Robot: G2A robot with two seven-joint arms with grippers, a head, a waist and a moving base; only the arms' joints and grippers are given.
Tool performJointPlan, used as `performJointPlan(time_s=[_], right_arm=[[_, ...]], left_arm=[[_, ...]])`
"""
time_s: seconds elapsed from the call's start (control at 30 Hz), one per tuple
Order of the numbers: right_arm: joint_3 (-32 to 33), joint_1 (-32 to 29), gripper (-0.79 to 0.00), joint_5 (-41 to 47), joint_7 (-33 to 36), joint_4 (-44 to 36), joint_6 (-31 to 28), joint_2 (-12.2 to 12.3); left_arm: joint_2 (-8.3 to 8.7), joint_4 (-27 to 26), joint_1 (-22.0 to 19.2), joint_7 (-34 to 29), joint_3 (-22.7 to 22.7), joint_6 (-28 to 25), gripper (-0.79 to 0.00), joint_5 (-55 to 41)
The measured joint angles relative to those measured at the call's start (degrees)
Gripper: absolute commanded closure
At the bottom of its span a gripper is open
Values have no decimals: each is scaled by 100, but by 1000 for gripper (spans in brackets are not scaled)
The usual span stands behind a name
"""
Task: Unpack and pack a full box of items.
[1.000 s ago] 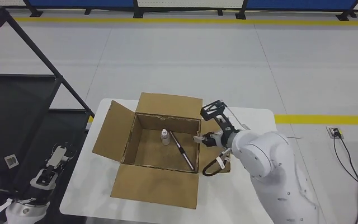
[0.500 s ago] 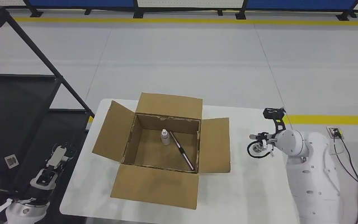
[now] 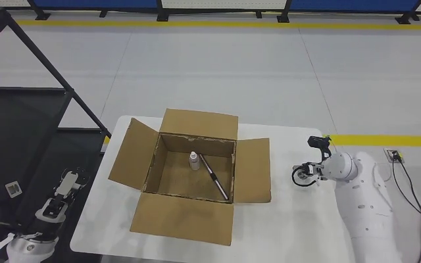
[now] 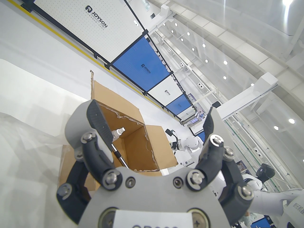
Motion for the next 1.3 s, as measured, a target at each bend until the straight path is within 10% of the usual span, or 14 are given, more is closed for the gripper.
performJointPlan(time_s=[0.33, 0.47, 0.77, 1.03, 1.3], right_arm=[[-38, 243, -9, 206, -162, 404, 40, 55], [21, 248, 0, 346, -152, 68, 47, 92], [-135, -412, 0, 800, 322, -3067, 316, 108], [-1389, -619, 0, 1146, 421, -5251, 595, -17], [-3399, 256, 0, 1704, 450, -4291, 562, -338]], left_arm=[[0, 0, 0, 0, 0, 0, -785, 0], [0, 0, 0, 0, 0, 0, -785, 0], [0, 0, 0, 0, 0, 0, -785, 0], [0, 0, 0, 0, 0, 0, -785, 0], [0, 0, 0, 0, 0, 0, -785, 0]])
